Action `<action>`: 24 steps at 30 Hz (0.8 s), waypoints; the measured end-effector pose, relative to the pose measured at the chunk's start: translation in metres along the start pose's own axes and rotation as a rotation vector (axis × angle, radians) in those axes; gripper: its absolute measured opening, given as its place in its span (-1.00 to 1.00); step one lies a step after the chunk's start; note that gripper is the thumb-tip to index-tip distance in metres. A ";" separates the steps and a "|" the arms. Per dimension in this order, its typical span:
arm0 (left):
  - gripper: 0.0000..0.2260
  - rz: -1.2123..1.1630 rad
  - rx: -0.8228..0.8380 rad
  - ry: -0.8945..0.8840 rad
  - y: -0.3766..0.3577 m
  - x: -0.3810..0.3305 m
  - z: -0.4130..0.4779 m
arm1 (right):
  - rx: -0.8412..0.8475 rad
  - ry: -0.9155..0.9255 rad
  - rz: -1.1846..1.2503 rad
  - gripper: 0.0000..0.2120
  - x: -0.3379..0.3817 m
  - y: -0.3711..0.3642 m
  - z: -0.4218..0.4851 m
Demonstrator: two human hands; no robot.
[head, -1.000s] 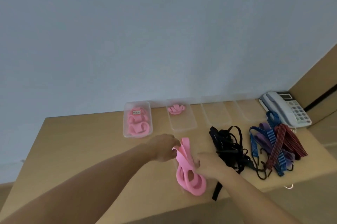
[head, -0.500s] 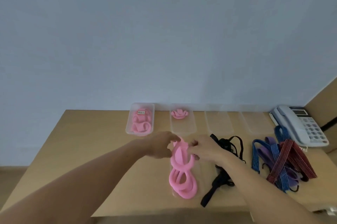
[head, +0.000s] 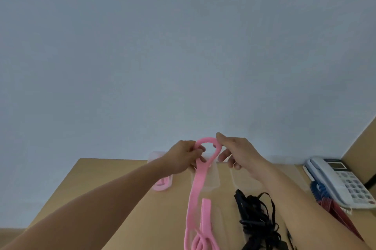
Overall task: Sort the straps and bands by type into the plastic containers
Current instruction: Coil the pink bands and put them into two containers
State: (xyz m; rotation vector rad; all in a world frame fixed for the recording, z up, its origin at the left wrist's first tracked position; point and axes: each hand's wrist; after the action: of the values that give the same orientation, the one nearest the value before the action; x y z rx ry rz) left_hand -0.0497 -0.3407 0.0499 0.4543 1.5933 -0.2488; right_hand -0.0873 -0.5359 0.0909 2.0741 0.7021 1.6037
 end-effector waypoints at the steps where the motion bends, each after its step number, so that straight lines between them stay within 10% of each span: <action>1: -0.82 -0.058 0.001 0.031 0.000 -0.003 0.001 | -0.068 0.039 -0.077 -0.56 0.002 0.004 -0.001; 6: -0.81 -0.301 0.075 0.154 -0.005 -0.021 0.000 | -0.162 0.257 -0.107 -0.88 0.000 0.007 0.003; 17: -0.59 -0.513 0.116 0.377 0.001 -0.047 -0.006 | -0.442 0.492 -0.413 -0.79 0.006 -0.002 0.009; 24: -0.86 -0.649 0.147 0.282 0.009 -0.046 -0.010 | -0.192 0.372 -0.051 -0.84 0.014 -0.006 0.002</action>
State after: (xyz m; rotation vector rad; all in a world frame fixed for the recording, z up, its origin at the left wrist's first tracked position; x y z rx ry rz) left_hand -0.0535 -0.3343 0.0968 0.0675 1.9752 -0.8268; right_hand -0.0837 -0.5231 0.0973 1.6288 0.6825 1.9673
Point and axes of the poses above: each hand's wrist, its own z-axis towards the middle knuckle, its own y-axis out of the back of the hand, x = y × z, and after that the axes turned 15 degrees about -z, right-handed
